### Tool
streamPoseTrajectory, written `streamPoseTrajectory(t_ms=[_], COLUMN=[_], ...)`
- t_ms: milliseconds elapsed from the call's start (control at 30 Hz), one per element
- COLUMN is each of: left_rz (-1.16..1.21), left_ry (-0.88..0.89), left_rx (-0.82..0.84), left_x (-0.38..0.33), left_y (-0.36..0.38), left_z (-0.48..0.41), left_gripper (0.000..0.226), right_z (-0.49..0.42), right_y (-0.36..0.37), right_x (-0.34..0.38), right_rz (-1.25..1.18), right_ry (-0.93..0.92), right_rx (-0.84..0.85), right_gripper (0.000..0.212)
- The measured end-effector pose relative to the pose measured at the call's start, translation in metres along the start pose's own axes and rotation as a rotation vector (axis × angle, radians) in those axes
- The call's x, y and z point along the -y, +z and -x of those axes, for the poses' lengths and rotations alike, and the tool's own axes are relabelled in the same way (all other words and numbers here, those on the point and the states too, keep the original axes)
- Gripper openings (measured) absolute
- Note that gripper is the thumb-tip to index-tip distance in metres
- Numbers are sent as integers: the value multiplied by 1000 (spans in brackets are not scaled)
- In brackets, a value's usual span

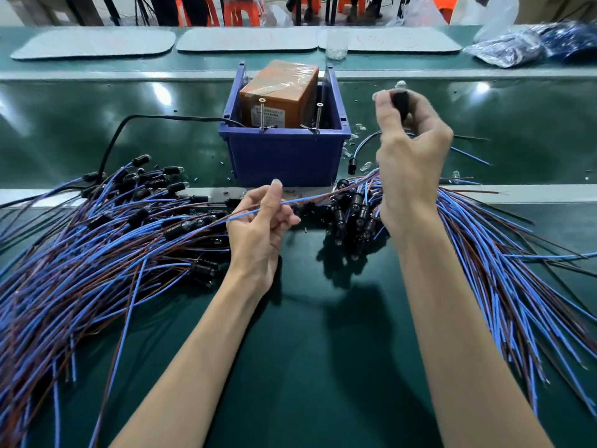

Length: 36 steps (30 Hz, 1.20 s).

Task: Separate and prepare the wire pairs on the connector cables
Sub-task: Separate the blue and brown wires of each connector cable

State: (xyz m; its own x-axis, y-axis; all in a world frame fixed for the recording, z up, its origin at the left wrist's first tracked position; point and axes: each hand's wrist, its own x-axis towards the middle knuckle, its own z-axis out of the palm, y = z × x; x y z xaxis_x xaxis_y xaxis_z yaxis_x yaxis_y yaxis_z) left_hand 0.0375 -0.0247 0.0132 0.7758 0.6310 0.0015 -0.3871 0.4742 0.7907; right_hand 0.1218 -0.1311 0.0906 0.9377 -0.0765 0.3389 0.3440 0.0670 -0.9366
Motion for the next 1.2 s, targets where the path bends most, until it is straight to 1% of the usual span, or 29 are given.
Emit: streamPoseTrajectory(t_ms=[33, 100, 167, 300, 400, 467, 533, 633, 767, 1000, 1100, 1200], left_rz=[19, 29, -1, -144, -202, -264, -359, -447, -463, -627, -654, -671], left_ry=[-4, -12, -15, 4, 28, 75, 131, 160, 110, 127, 135, 133], left_rx=[-4, -4, -9, -12, 17, 71, 161, 276, 312, 463, 471, 445], left_x=[0, 1, 2, 5, 7, 10, 13, 15, 13, 11, 11, 10], left_y=[0, -1, -2, -3, -5, -5, -5, -6, -7, -2, -1, 1], left_z=[-1, -2, -2, -3, -3, -1, 2, 4, 5, 13, 14, 14], left_gripper=[10, 14, 14, 17, 18, 19, 16, 8, 10, 12, 11, 18], right_z=[0, 0, 0, 2, 2, 1, 1, 2, 3, 14, 17, 18], right_y=[0, 0, -1, 1, 1, 0, -2, -2, -1, 6, 6, 5], right_x=[1, 3, 3, 2, 1, 1, 3, 3, 1, -2, -2, -2], right_rz=[-29, -84, -100, -4, 0, -28, -63, -69, 59, 324, 355, 378], right_ry=[14, 40, 44, 52, 91, 97, 123, 145, 154, 170, 159, 141], right_rx=[8, 42, 86, 114, 130, 203, 282, 373, 477, 772, 831, 855], right_gripper=[15, 9, 10, 16, 16, 24, 34, 38, 34, 16, 8, 3])
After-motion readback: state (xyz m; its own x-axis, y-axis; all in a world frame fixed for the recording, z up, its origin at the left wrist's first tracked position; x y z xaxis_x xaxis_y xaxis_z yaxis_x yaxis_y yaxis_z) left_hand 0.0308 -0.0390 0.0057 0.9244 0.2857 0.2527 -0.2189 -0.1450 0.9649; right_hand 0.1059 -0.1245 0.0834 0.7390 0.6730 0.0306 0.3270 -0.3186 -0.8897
